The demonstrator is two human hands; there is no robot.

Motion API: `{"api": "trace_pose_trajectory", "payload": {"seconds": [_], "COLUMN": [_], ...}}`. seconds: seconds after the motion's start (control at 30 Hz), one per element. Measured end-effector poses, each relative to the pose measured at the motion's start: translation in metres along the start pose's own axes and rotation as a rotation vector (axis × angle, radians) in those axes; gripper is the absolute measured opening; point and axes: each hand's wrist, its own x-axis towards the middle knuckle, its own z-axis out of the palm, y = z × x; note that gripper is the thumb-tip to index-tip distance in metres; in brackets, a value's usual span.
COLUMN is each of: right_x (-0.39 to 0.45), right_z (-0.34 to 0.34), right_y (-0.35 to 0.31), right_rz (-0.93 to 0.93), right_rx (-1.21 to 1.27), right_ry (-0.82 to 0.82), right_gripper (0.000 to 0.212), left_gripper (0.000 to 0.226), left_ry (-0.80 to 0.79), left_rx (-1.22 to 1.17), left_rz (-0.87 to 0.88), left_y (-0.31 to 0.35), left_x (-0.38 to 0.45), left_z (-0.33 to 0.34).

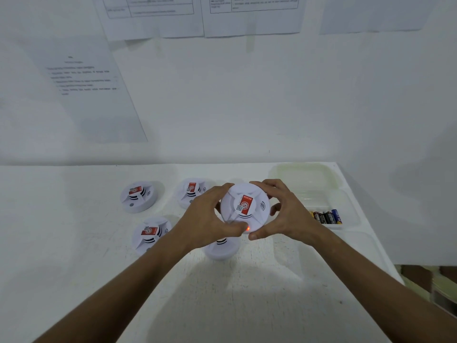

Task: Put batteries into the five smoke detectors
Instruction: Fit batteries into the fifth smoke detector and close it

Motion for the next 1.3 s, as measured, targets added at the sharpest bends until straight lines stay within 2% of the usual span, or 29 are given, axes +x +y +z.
{"api": "trace_pose_trajectory", "payload": {"seconds": [0.2, 0.43, 0.63, 1.3], "right_x": [0.001, -0.001, -0.001, 0.001], "right_z": [0.000, -0.006, -0.013, -0.012], "right_y": [0.001, -0.007, -0.011, -0.009], "right_rz": [0.012, 0.020, 0.037, 0.058], "right_rx": [-0.003, -0.006, -0.008, -0.009], "right_ry": [0.001, -0.026, -0.075, -0.090], "right_gripper": [0.101, 0.097, 0.095, 0.094], "left_gripper": [0.078, 0.062, 0.086, 0.089], "left_ry": [0.005, -0.077, -0.148, -0.139], "left_rx": [0.025, -0.010, 0.073, 0.027], "left_rz": [-0.005, 0.037, 0.042, 0.033], "left_y": [-0.001, 0.006, -0.004, -0.019], "left_x": [0.001, 0.000, 0.004, 0.010], "left_z": [0.002, -0.012, -0.019, -0.018]}}
